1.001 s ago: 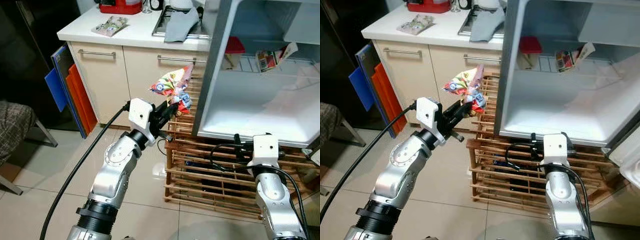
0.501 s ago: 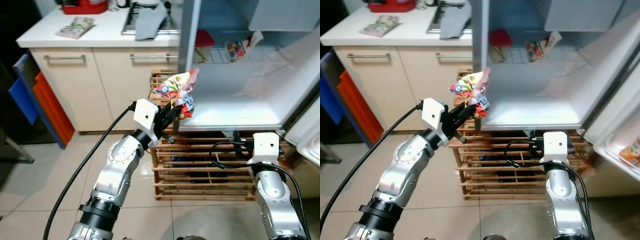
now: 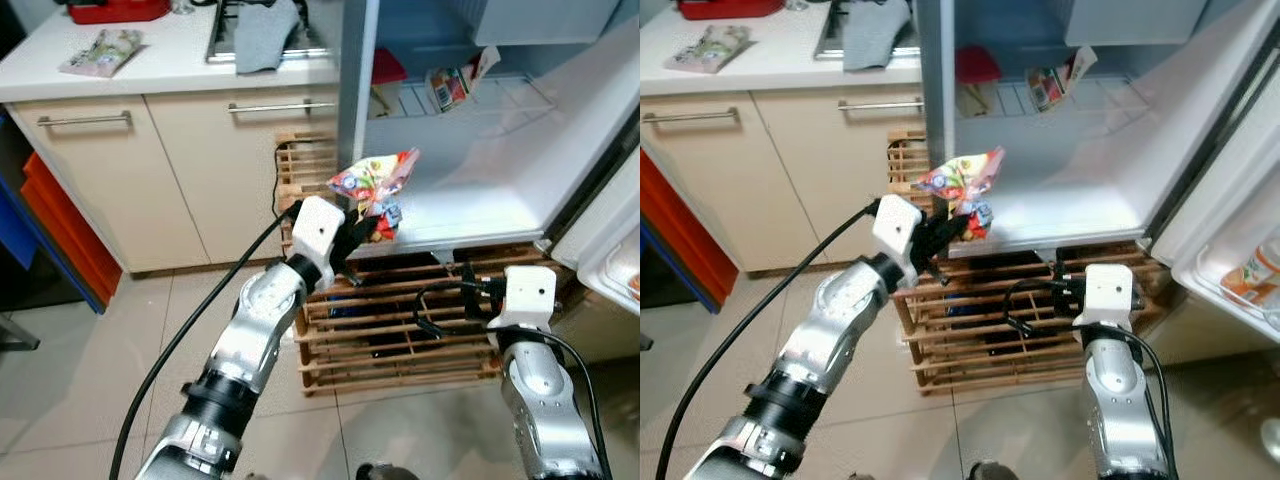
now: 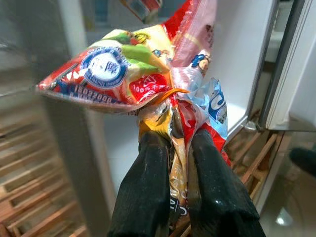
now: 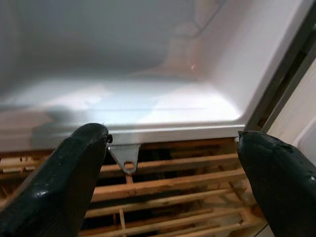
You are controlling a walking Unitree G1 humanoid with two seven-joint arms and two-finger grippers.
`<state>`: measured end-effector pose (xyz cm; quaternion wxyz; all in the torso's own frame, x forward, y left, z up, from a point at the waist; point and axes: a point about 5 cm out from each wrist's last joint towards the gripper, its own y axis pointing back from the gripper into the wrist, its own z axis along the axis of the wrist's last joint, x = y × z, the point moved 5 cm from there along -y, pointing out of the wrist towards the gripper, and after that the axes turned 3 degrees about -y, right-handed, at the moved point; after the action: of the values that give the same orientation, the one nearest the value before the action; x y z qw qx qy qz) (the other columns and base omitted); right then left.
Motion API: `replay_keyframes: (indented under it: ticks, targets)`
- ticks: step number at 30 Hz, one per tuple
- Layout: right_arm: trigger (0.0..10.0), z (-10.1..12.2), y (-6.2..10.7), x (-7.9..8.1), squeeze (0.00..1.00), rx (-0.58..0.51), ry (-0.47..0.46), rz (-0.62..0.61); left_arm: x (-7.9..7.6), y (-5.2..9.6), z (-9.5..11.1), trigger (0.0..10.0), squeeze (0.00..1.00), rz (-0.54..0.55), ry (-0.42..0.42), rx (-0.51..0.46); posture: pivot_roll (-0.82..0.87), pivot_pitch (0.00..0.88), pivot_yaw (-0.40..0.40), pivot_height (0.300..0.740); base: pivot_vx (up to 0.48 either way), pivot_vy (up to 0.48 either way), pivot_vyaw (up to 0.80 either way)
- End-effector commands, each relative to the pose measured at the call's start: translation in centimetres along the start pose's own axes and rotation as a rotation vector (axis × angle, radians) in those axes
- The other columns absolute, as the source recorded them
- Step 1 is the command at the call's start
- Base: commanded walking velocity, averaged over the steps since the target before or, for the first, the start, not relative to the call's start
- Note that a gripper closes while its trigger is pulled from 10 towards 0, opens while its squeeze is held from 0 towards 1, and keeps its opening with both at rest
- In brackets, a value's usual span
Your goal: Restocking fridge
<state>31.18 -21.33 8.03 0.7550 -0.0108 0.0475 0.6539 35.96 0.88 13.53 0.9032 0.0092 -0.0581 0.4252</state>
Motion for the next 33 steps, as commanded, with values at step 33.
replay_keyframes:
  ticks: [33]
  targets:
    - [10.0,2.1,-0.4,2.3,0.0,-0.076,0.008,0.101,-2.1,-2.0,0.4,10.0,0.0,-0.034,0.085,-0.057,-0.18,0.0,0.042,0.74,0.204,-0.107,-0.07]
